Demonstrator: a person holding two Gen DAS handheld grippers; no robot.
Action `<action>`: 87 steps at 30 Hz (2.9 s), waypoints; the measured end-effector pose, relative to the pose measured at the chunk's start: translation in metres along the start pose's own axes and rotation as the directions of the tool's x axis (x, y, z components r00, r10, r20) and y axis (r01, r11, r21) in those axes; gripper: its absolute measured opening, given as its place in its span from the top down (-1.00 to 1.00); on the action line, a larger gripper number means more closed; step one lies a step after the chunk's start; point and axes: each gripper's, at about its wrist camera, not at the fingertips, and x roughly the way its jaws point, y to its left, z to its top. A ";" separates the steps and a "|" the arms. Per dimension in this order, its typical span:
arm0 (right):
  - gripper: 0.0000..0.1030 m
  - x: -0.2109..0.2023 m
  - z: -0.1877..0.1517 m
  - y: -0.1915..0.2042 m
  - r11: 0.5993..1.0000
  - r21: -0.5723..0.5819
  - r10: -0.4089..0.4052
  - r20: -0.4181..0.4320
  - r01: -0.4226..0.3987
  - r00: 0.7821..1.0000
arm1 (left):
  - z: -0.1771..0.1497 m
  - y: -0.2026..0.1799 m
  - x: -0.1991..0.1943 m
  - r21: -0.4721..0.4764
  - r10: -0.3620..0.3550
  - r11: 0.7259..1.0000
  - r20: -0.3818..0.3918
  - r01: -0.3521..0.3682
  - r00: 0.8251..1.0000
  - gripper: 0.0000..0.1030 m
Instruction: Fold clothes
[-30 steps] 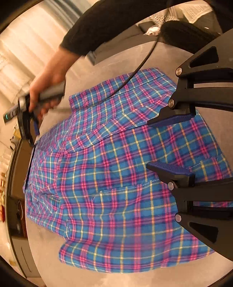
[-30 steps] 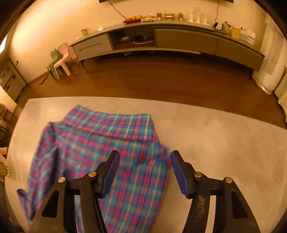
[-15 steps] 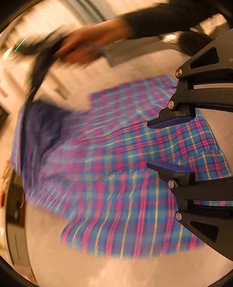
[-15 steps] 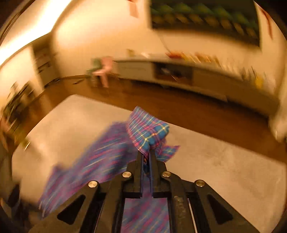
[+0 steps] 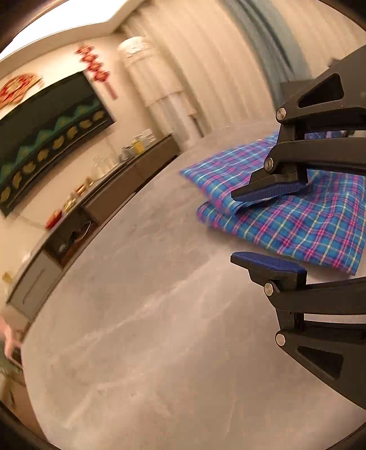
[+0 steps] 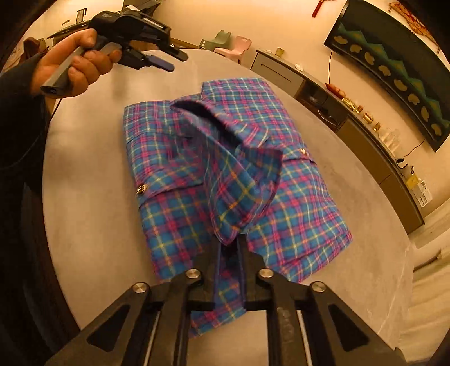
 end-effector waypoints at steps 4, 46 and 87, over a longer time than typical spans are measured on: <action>0.21 -0.043 0.015 -0.013 0.996 0.092 -0.003 0.106 -0.007 0.994 | -0.026 -0.028 0.003 0.094 -0.033 0.995 -0.089 0.041 0.995 0.28; 0.19 -0.071 -0.003 0.089 0.977 0.054 0.204 0.044 -0.206 0.978 | -0.073 -0.103 -0.069 0.525 0.045 0.848 0.060 -0.070 0.997 0.27; 0.85 -0.035 -0.052 0.023 0.928 0.336 0.194 -0.063 -0.162 0.979 | -0.098 -0.055 0.014 0.498 0.281 0.858 -0.256 -0.122 0.925 0.98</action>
